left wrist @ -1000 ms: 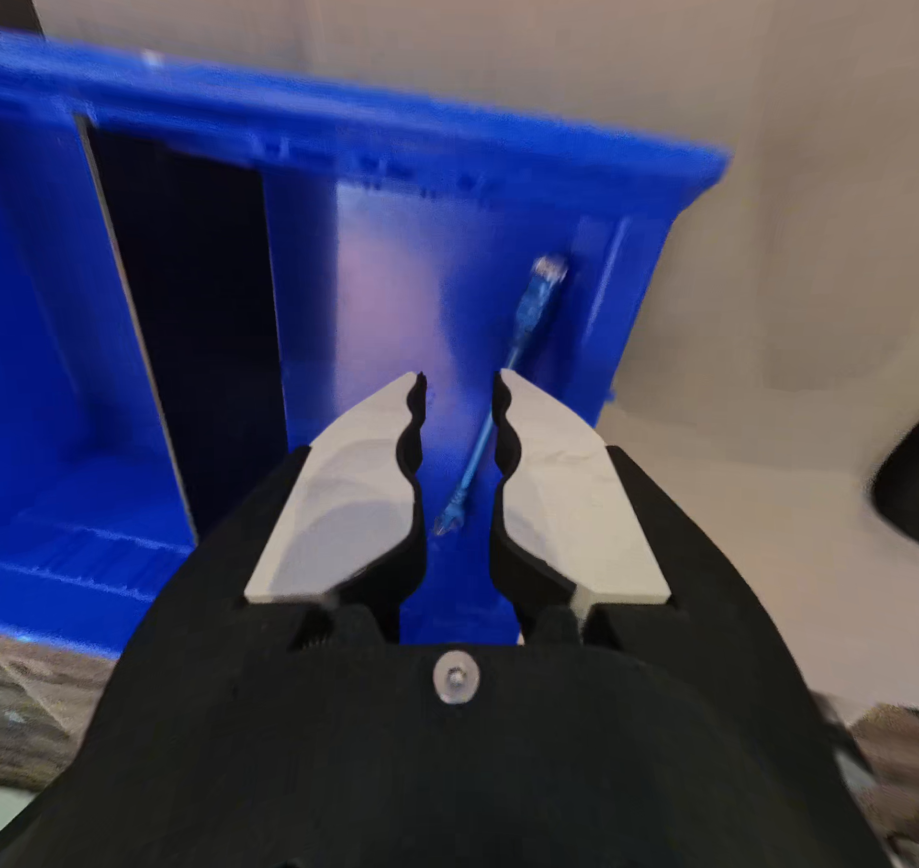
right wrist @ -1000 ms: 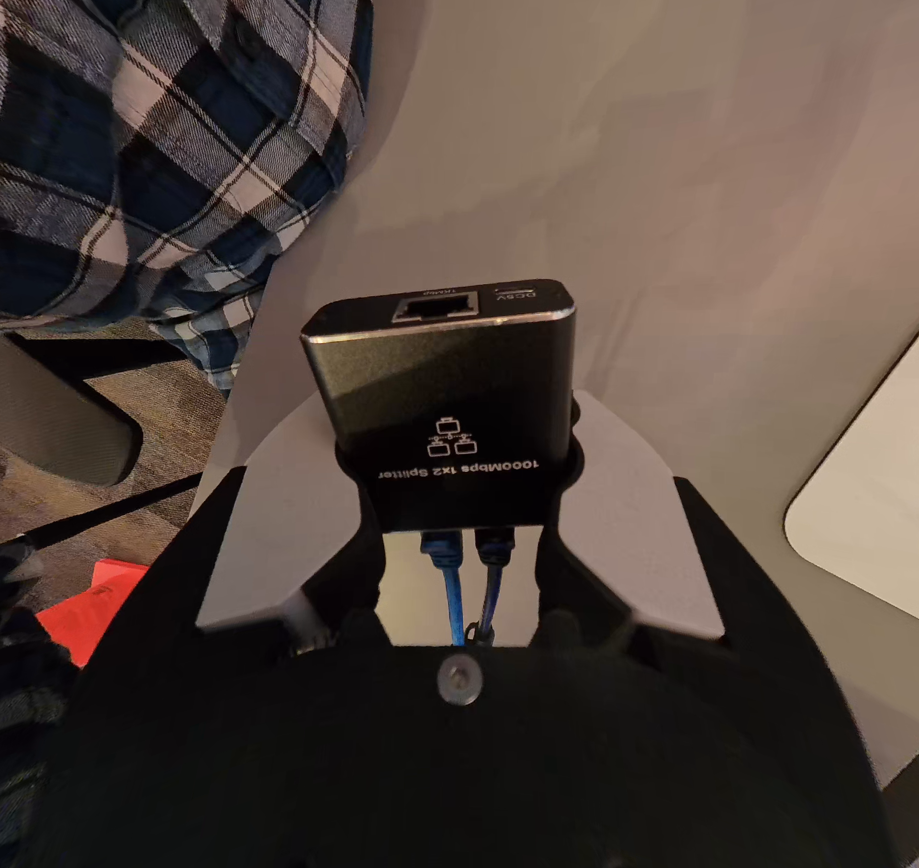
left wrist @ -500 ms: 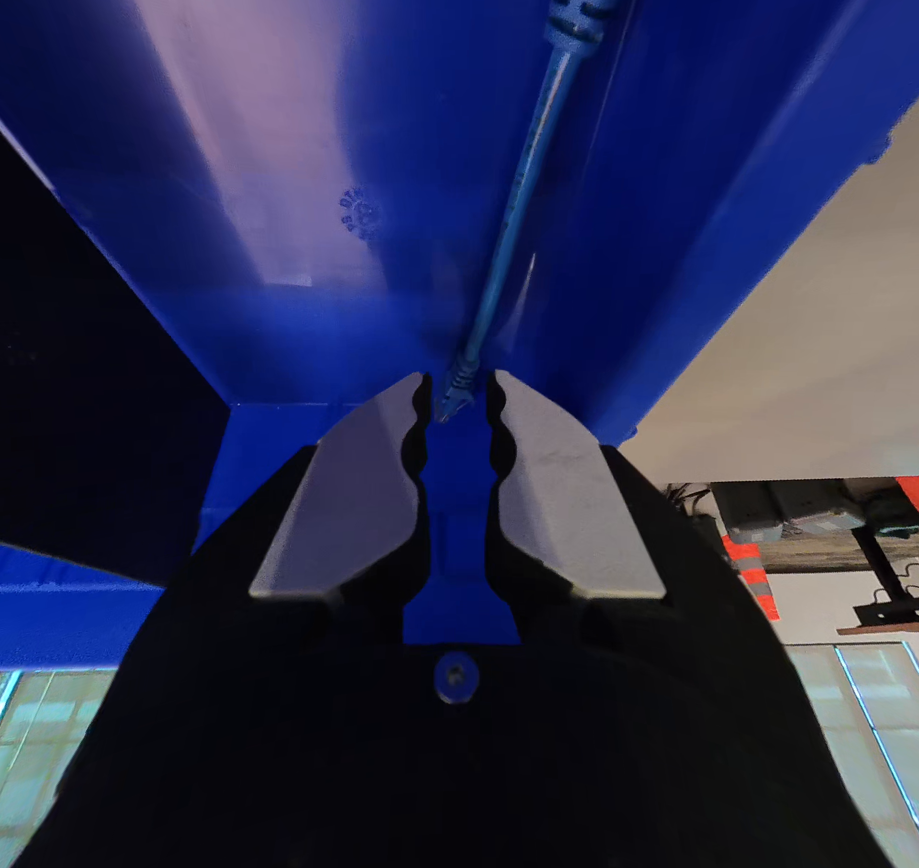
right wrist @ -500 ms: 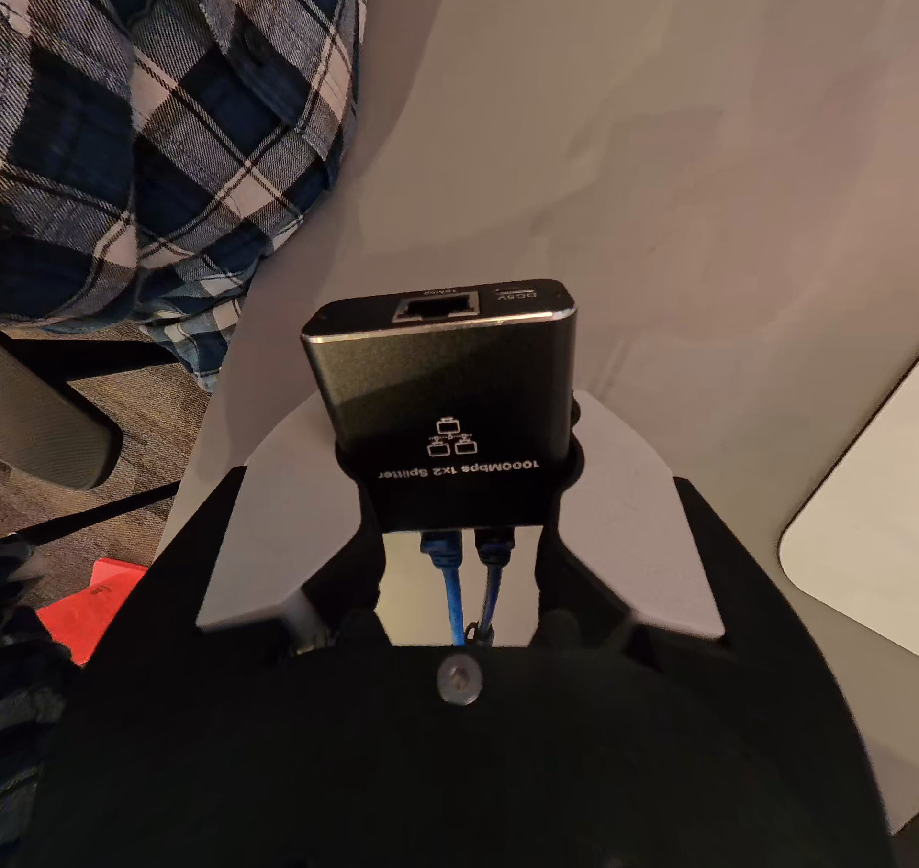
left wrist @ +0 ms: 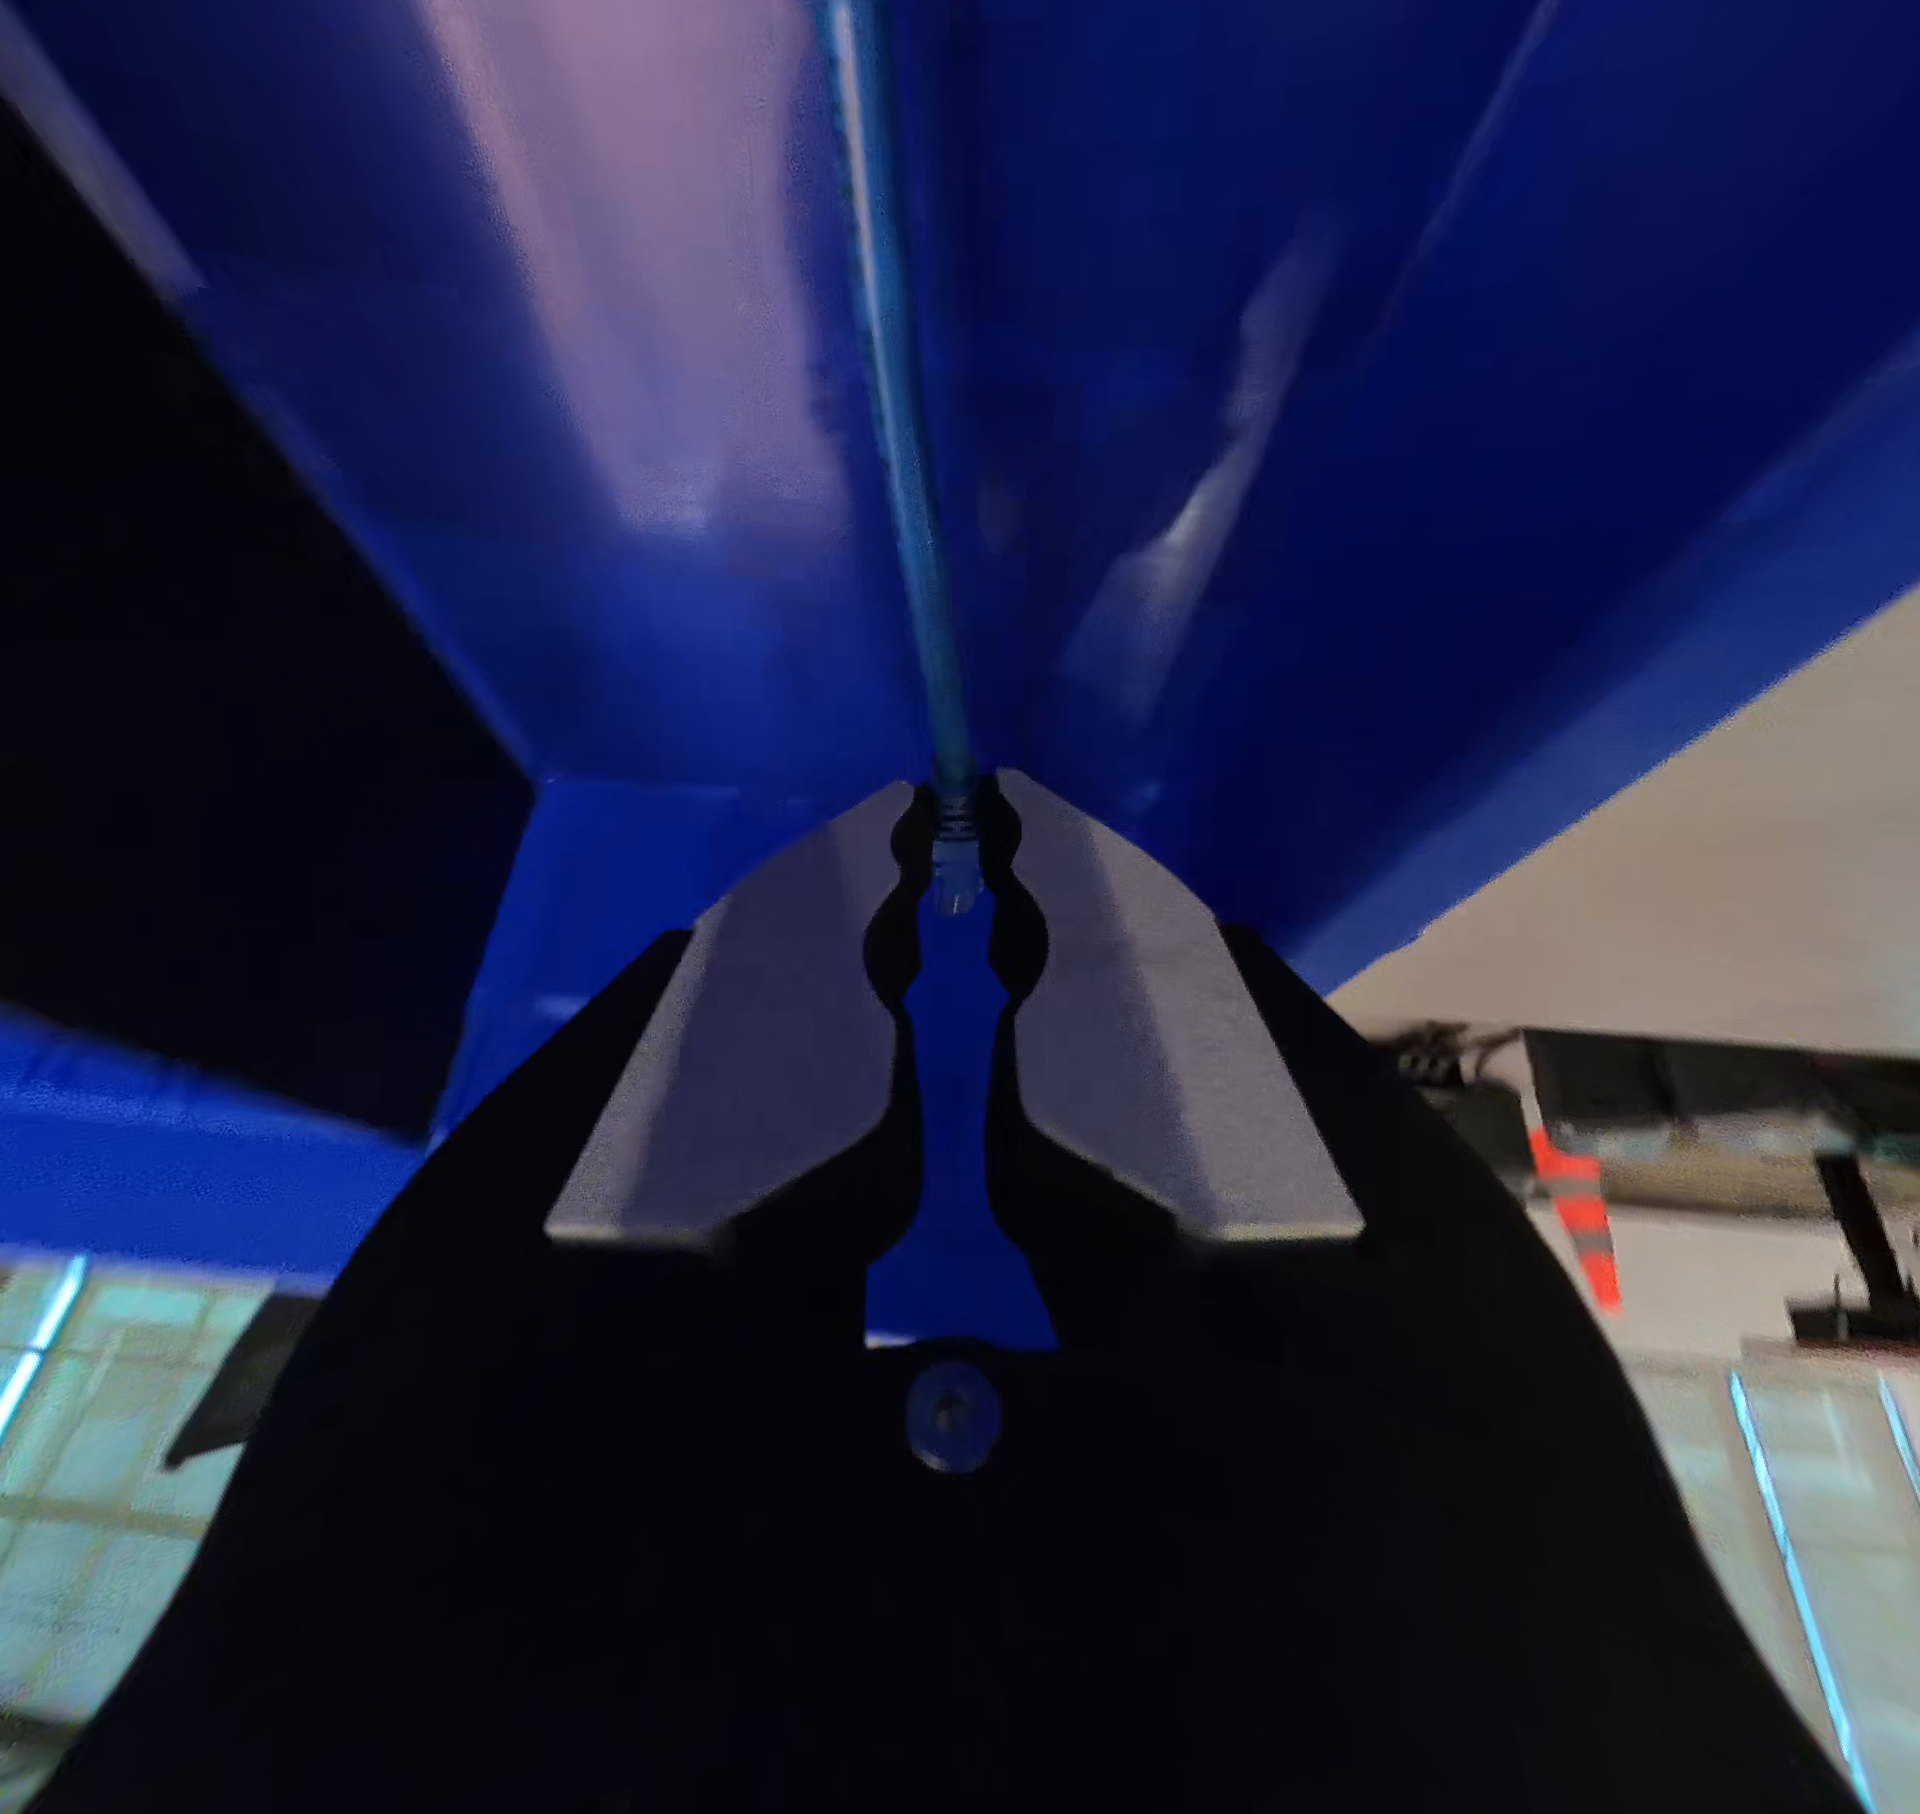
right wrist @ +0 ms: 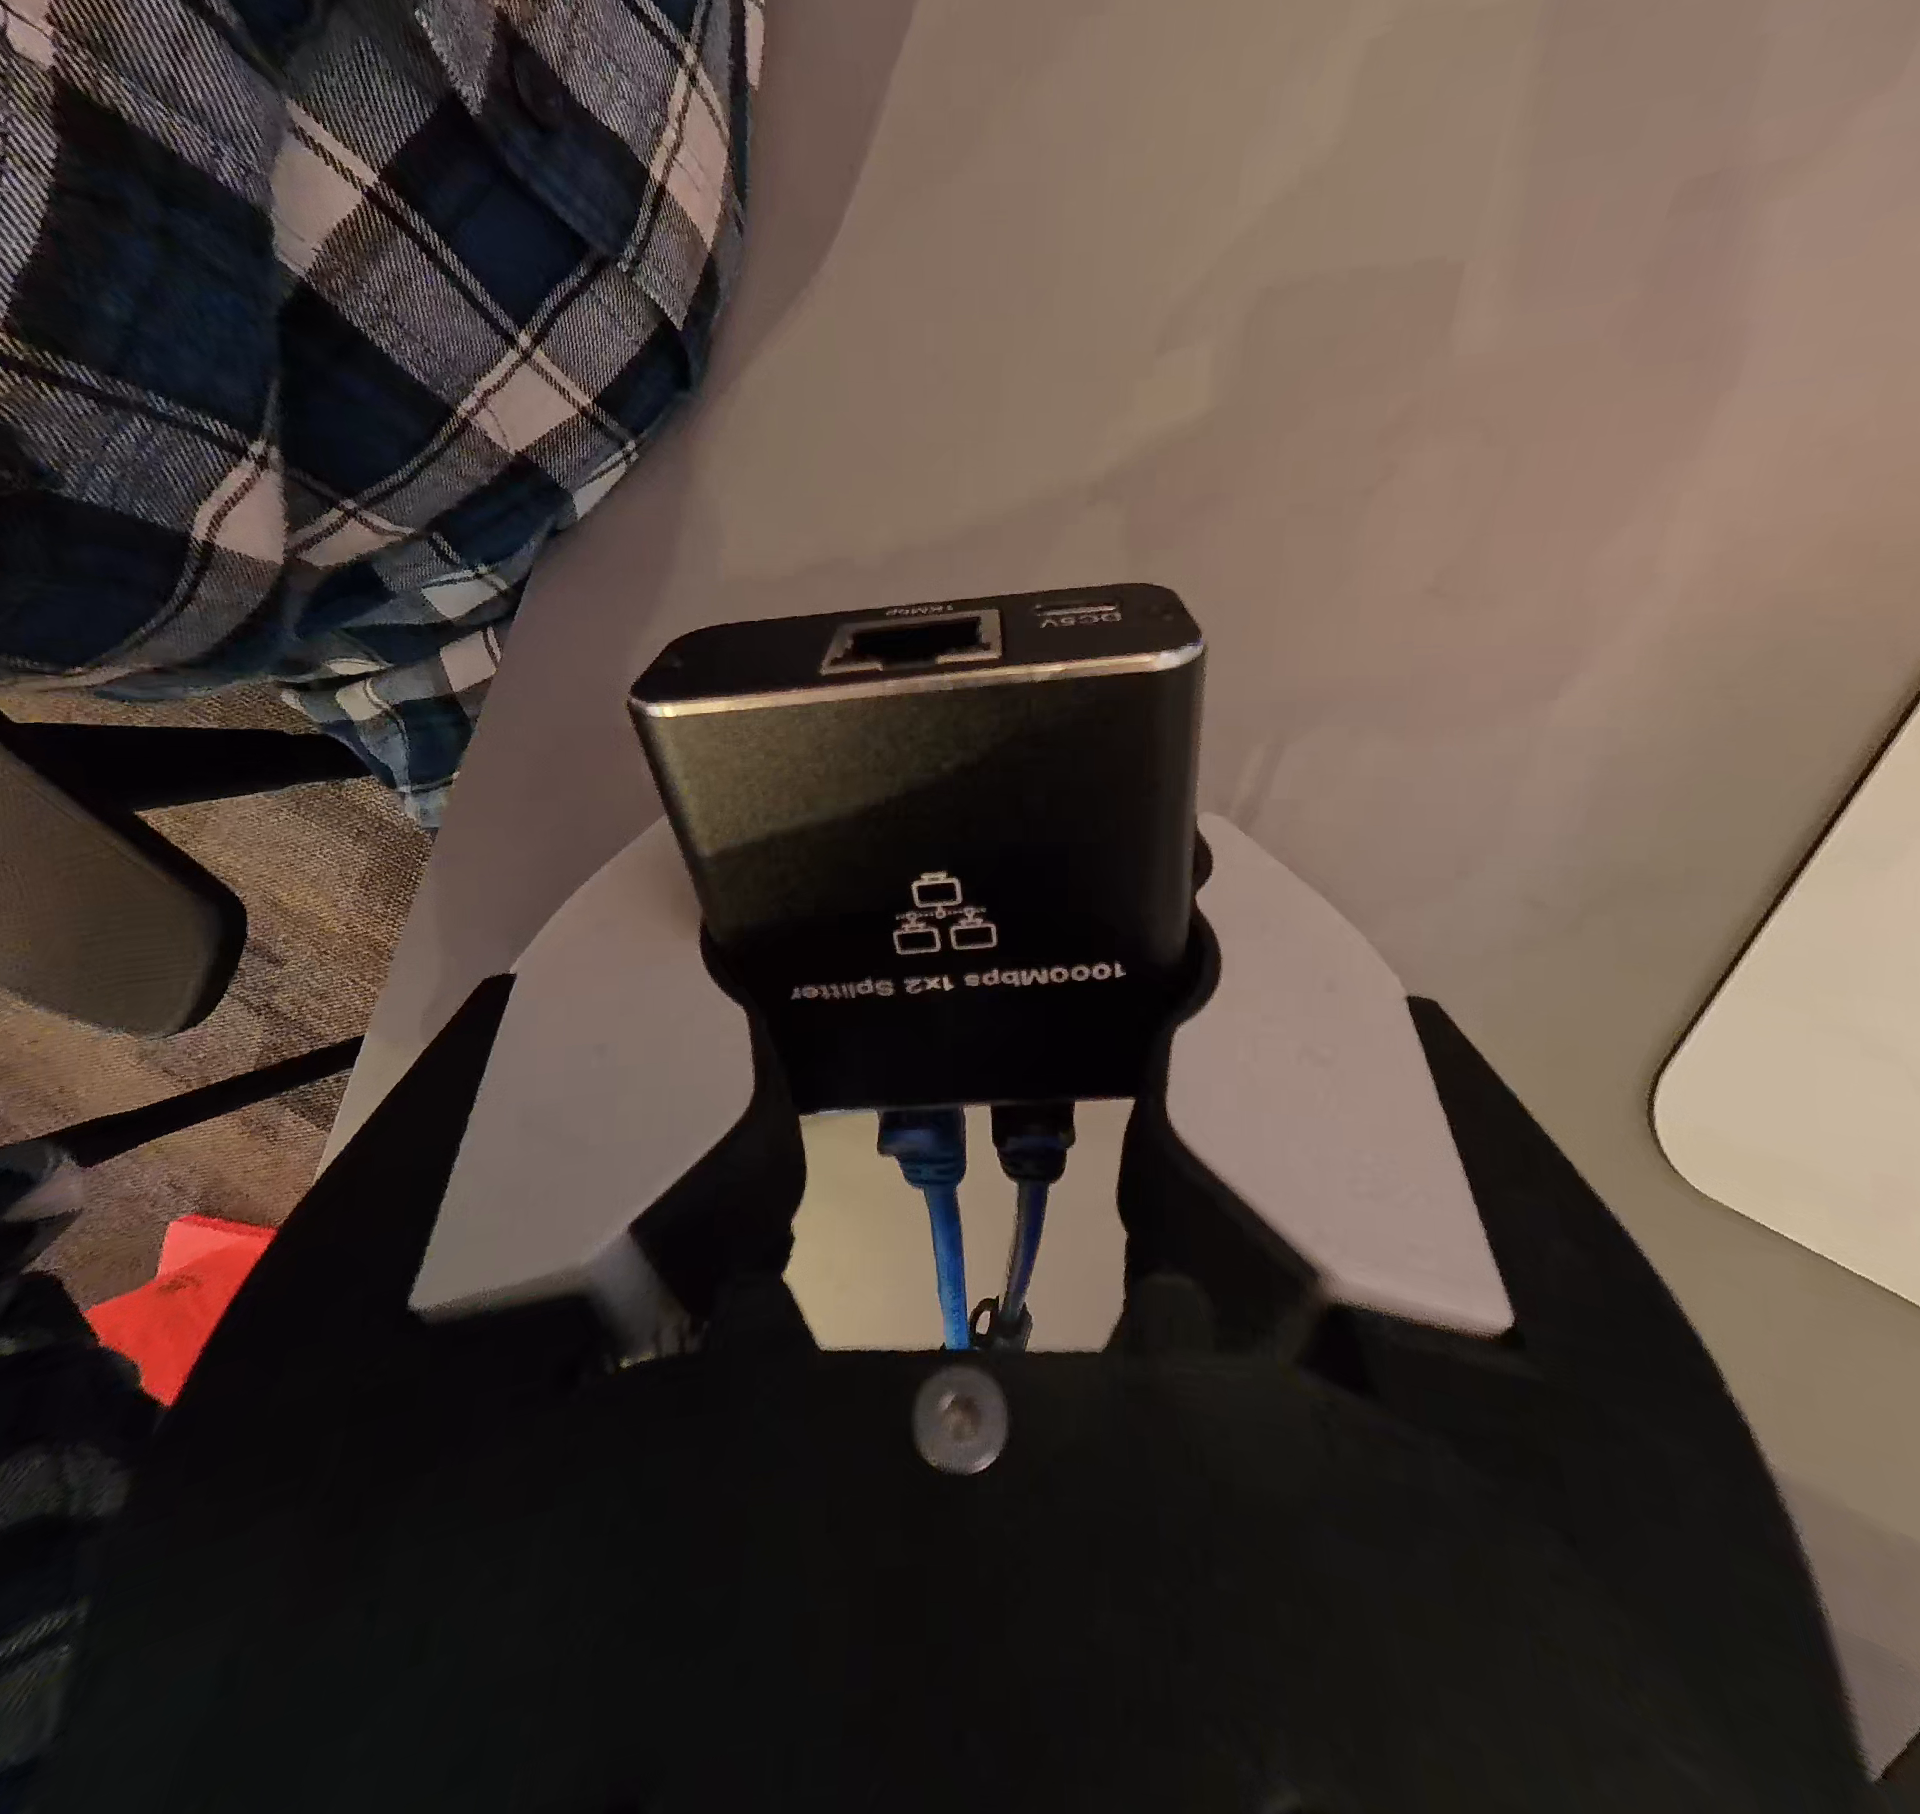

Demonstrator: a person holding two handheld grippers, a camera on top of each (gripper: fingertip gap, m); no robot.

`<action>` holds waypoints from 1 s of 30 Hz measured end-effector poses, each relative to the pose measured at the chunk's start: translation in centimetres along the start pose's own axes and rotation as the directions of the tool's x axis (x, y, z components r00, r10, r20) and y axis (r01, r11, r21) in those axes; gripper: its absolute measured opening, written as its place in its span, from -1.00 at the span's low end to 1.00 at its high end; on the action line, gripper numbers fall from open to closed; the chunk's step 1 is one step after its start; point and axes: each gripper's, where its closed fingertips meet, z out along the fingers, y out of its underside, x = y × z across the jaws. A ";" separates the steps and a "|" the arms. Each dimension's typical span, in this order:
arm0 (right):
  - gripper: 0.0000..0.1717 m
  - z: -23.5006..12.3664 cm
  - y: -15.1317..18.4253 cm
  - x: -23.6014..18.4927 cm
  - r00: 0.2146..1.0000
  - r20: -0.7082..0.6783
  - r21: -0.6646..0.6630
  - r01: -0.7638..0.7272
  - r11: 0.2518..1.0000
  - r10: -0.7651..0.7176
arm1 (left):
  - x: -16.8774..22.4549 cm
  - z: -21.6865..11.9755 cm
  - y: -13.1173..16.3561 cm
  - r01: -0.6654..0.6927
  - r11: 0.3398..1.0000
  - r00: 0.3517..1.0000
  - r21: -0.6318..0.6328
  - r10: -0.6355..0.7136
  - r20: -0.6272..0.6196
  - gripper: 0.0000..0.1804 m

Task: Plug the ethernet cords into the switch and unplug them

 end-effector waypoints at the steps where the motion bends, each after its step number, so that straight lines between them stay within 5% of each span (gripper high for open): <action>1: -0.10 -0.1 0.1 0.0 1.000 -0.005 0.000 0.000 1.000 0.000 | -0.6 -0.8 0.1 0.046 0.998 0.998 0.040 -0.047 0.028 -0.91; 8: -0.10 -0.9 0.4 -0.1 0.999 -0.037 -0.001 0.003 1.000 -0.003 | -1.5 -8.9 2.7 0.312 0.881 0.923 0.355 -0.370 0.108 -0.92; 11: -0.10 -1.1 0.3 -0.4 0.999 -0.049 0.004 0.007 1.000 -0.006 | 1.5 -14.0 0.8 0.317 0.788 0.920 0.528 -0.391 0.032 -0.92; 13: -0.10 -1.3 0.2 -0.6 0.998 -0.056 0.006 0.010 1.000 -0.009 | 4.8 -17.3 -2.5 0.262 0.736 0.950 0.624 -0.310 -0.033 -0.92; 15: -0.10 -1.3 0.0 -0.9 0.998 -0.061 0.006 0.015 1.000 -0.015 | 8.4 -18.9 -6.4 0.173 0.751 0.982 0.637 -0.183 -0.052 -0.92; 22: -0.10 -1.0 -0.8 -3.0 0.997 -0.080 0.008 0.025 1.000 -0.024 | 16.9 -17.3 -21.0 -0.051 0.856 0.986 0.515 0.125 -0.111 -0.91; 30: -0.10 -0.1 0.2 -6.2 0.997 -0.083 0.031 -0.002 1.000 0.004 | 19.3 -14.6 -27.0 -0.136 0.874 0.964 0.466 0.226 -0.143 -0.91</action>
